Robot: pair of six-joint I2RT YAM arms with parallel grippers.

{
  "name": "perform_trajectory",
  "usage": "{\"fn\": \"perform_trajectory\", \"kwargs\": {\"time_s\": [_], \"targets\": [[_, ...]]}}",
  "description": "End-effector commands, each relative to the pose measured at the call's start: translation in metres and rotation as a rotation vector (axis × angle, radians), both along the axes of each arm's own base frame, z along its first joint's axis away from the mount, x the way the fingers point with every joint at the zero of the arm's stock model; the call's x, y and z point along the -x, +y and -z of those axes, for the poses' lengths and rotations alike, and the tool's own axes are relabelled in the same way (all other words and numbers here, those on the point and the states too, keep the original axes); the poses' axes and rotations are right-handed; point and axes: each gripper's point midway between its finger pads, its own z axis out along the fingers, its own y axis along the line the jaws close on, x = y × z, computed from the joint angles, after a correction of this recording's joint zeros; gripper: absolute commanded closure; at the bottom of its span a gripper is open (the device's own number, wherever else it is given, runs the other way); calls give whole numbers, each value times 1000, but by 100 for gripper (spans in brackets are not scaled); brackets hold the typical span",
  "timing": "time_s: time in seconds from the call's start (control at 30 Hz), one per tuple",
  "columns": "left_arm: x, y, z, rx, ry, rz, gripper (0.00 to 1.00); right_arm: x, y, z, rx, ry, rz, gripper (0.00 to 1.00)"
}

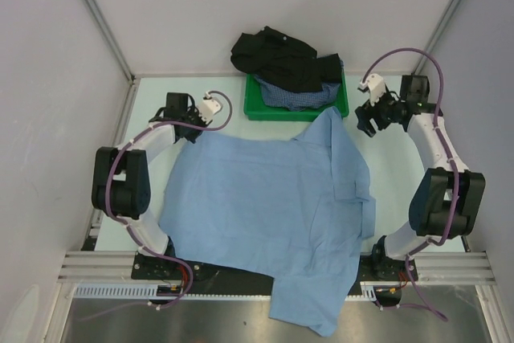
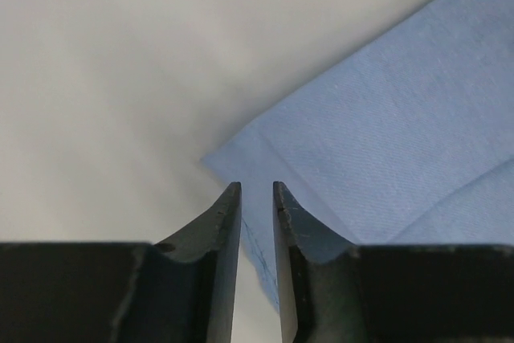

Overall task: Fold and stack the long sleeve shirts
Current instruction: Flatten the shirt out

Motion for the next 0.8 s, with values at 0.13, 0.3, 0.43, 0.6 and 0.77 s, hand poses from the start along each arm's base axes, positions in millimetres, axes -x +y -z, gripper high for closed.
{"fn": "perform_trajectory", "kwargs": {"time_s": [0.13, 0.3, 0.43, 0.6, 0.77], "targets": [[-4, -9, -16, 56, 11, 78, 61, 104, 22, 70, -113, 546, 67, 15], [-7, -12, -12, 67, 49, 104, 53, 95, 11, 105, -131, 648, 228, 13], [-5, -13, -6, 78, 68, 106, 51, 76, 3, 125, -113, 639, 311, 17], [0, -11, -7, 81, 68, 102, 51, 74, 17, 133, -182, 720, 267, 73], [6, -9, -16, 117, 62, 96, 52, 71, 33, 54, -453, 662, 150, 100]]}}
